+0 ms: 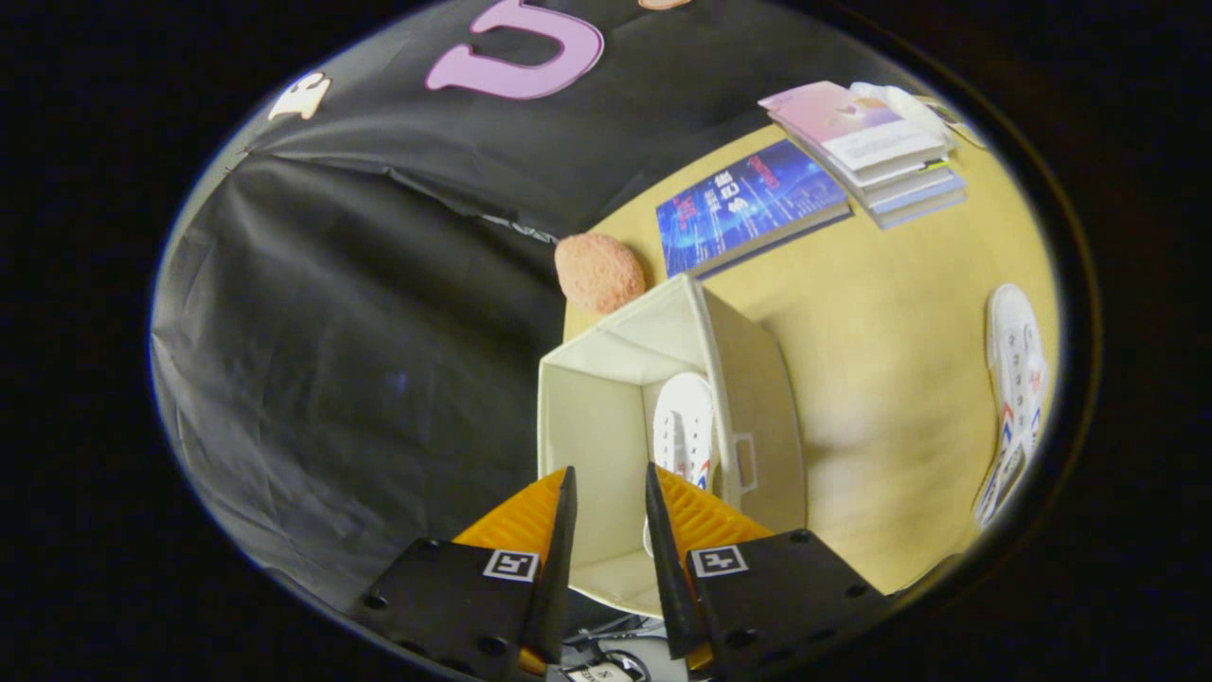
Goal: Open the storage box then place both shoes into the box .Put the left shoe in first, then the right shoe, with the right side of both shoes facing outward in a uniform manner.
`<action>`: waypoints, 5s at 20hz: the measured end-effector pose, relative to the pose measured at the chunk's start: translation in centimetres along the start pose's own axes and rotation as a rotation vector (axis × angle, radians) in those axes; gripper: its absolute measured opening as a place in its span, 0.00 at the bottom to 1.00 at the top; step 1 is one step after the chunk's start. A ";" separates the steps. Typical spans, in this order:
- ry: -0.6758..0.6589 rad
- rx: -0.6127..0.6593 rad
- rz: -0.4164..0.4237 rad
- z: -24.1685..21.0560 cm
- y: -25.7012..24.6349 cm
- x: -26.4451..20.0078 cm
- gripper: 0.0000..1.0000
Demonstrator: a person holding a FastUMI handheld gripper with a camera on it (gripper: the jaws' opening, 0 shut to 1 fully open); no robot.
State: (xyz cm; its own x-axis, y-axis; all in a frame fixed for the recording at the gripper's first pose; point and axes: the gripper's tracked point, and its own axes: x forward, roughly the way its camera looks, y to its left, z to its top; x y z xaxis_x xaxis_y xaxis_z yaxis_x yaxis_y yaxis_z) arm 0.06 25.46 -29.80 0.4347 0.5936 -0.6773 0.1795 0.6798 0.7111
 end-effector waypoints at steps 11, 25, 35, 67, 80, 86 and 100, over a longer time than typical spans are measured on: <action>-0.299 0.129 -0.129 8.9 -14.1 -13.2 0.44; -0.233 0.193 -0.491 1.8 -32.6 -16.6 0.48; -0.108 -0.021 -0.631 -1.9 -34.6 -11.9 0.69; -0.054 0.327 0.035 1.3 -16.3 -8.7 0.03; 0.076 0.038 -0.019 -3.3 -1.4 1.7 0.03; 0.001 -0.070 -0.245 -3.6 -3.7 3.6 0.04; -0.094 -0.125 -0.305 -3.3 -3.6 3.9 0.42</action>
State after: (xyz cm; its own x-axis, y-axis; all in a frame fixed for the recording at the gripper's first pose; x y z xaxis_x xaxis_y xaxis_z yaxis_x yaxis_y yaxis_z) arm -1.82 26.80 -35.60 0.4576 0.3165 -0.8309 0.2071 0.8709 0.4458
